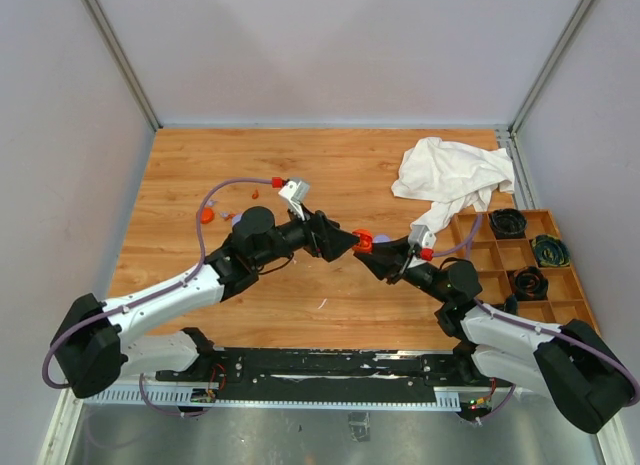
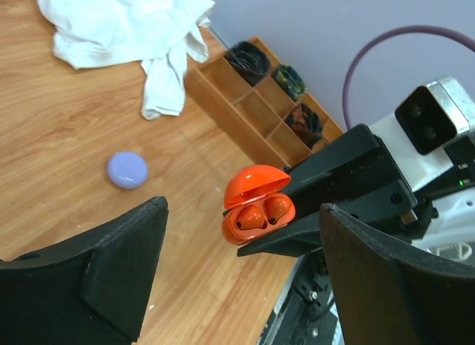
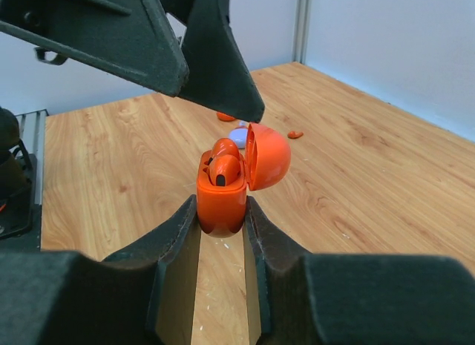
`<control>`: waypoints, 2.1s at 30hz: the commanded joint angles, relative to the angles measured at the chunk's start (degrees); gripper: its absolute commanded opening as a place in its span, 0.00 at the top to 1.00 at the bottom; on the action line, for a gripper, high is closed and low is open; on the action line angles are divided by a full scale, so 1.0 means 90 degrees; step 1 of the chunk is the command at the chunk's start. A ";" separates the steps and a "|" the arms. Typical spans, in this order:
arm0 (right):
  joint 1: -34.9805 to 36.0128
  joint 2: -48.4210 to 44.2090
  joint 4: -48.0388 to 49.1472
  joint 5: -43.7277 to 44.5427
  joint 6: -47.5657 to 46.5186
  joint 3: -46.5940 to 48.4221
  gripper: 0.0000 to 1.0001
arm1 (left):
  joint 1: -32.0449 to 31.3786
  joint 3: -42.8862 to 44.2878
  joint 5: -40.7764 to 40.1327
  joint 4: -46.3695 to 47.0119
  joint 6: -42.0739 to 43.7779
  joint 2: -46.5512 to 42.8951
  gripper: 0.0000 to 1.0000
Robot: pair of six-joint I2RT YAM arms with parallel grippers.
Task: Insert the wireless bluetooth earbuds into the charging case
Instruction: Place the earbud in the charging case, then close the charging case, then place the charging case at the center of the board.
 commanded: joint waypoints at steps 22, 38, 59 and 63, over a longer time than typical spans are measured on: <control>0.0071 0.0025 -0.0183 -0.1490 0.0625 0.0746 0.91 | 0.0612 0.0139 0.3475 0.1436 -0.0661 0.0560 0.17; -0.0016 0.0220 -0.0596 -0.1967 0.0910 0.0836 0.90 | 0.0986 -0.0327 0.4015 0.2281 -0.1072 0.0222 0.21; -0.0329 -0.0759 -0.6127 -0.0417 0.0663 0.1628 0.89 | 0.1321 0.0167 -0.1274 -0.3057 0.0167 -0.0982 0.05; -0.0676 -0.0710 -0.6838 -0.0337 0.0833 0.1689 0.88 | 0.1435 0.0197 -0.2392 -0.3877 -0.0045 -0.0962 0.02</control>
